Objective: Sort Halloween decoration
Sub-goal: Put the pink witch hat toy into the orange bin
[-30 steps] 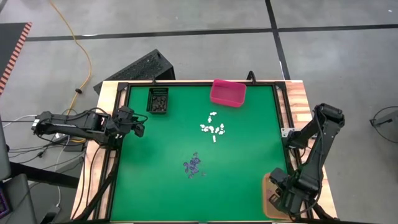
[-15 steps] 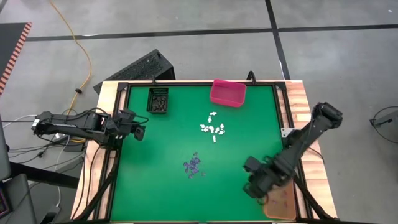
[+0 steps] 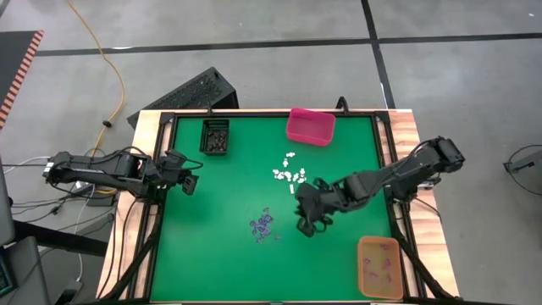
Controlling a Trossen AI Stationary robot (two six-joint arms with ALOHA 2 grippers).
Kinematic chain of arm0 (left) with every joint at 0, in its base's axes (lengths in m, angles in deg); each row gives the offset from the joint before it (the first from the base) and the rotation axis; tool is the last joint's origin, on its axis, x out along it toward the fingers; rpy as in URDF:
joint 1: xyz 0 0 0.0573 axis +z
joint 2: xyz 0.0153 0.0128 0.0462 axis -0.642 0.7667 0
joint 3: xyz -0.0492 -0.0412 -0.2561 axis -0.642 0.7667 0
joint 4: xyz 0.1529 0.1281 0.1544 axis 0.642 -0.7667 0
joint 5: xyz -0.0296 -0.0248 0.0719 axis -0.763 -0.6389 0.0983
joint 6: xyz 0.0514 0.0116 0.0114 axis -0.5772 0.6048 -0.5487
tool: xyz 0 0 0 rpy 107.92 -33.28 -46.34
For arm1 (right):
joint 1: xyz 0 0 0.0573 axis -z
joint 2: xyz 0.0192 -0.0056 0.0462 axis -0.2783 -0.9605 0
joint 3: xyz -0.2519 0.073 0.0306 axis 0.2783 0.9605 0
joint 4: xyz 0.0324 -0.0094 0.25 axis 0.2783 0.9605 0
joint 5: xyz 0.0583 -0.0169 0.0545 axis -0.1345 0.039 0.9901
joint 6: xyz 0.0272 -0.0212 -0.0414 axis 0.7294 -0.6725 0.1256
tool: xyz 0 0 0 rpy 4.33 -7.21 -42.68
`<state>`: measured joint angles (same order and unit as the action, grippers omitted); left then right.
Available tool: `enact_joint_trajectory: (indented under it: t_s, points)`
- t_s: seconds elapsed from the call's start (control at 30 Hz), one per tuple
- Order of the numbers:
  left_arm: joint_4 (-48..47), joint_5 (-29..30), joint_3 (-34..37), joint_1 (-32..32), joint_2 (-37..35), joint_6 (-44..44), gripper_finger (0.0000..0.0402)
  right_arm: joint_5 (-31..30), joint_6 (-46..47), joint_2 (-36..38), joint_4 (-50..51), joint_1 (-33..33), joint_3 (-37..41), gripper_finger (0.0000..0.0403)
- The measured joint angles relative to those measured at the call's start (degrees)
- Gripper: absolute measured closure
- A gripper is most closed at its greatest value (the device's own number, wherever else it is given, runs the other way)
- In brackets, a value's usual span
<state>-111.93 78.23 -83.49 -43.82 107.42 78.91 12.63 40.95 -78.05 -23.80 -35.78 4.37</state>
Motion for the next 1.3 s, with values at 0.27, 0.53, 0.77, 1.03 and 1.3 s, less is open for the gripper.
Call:
enact_joint_trajectory:
  t_s: [0.27,0.53,0.77,1.03,1.3]
  points:
    - [0.03,1.25,0.00,0.01,0.02,-0.10,0.0219,2.31,-14.71,-5.07,-15.78,5.68,-0.12,0.0284]
    - [-0.12,1.54,-0.02,0.02,-0.01,-0.02,0.0219,10.64,-19.79,-15.31,-23.55,8.45,-0.03,0.0269]
    - [-0.17,2.75,-0.02,0.02,0.02,-0.02,0.0219,12.04,-24.70,-21.78,-26.27,10.08,-0.04,0.0221]
    - [-0.40,3.11,-0.02,0.02,0.00,-0.42,0.0219,11.99,-27.86,-25.49,-27.74,12.13,0.00,0.0210]
    - [-0.44,3.54,-0.02,0.01,0.00,-0.44,0.0219,13.63,-30.40,-26.34,-29.67,14.26,-0.02,0.0217]
